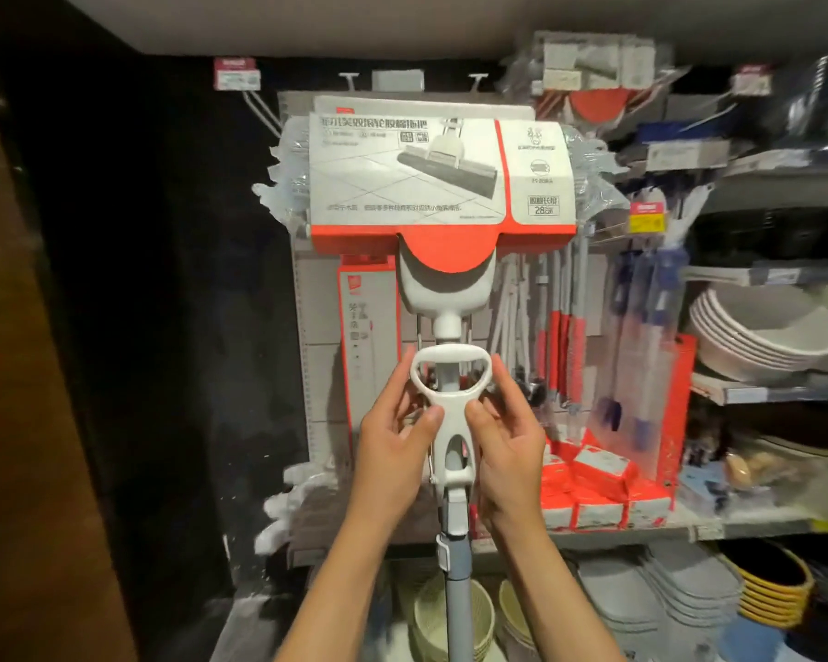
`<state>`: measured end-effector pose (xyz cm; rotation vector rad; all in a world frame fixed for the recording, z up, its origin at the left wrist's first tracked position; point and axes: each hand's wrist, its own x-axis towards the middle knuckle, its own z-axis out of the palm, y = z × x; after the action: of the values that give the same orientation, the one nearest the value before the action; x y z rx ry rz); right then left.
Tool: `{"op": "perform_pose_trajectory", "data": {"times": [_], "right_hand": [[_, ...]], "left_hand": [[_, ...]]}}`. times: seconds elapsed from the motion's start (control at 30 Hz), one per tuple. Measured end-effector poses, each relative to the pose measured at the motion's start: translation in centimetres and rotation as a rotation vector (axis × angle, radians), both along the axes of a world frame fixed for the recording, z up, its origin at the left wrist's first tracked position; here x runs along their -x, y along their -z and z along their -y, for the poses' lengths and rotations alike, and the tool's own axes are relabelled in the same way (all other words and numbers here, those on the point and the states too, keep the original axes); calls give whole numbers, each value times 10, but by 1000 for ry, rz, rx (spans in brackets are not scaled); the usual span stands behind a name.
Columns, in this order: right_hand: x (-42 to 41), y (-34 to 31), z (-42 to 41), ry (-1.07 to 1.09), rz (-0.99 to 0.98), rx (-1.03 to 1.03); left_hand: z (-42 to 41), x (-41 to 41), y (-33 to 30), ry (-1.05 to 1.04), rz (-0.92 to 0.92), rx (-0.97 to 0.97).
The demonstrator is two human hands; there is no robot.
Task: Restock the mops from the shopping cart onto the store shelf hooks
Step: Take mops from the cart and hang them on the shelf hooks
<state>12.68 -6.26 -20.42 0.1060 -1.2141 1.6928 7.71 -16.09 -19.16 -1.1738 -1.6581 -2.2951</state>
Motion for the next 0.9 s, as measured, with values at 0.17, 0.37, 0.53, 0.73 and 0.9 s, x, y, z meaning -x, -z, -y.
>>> {"op": "perform_pose_trajectory", "data": {"times": [0.17,0.37,0.53,0.73,0.9], "right_hand": [[-7,-16,-64,19,-50,-3],[-15,-49,-149,-1,-78,-42],[-17,-78,-216,3,-85,-81],[-8,-101,-286,2,-79,-87],[7,-119,-331,-16,-77,-86]], "left_hand": [[-64,-7,-16,35,-63,-19],[-146,-11,-41,15,-110,-65],[-209,-6,-62,30,-178,-51],[-284,2,-85,67,-214,-132],[-330,16,-101,59,-216,-157]]}}
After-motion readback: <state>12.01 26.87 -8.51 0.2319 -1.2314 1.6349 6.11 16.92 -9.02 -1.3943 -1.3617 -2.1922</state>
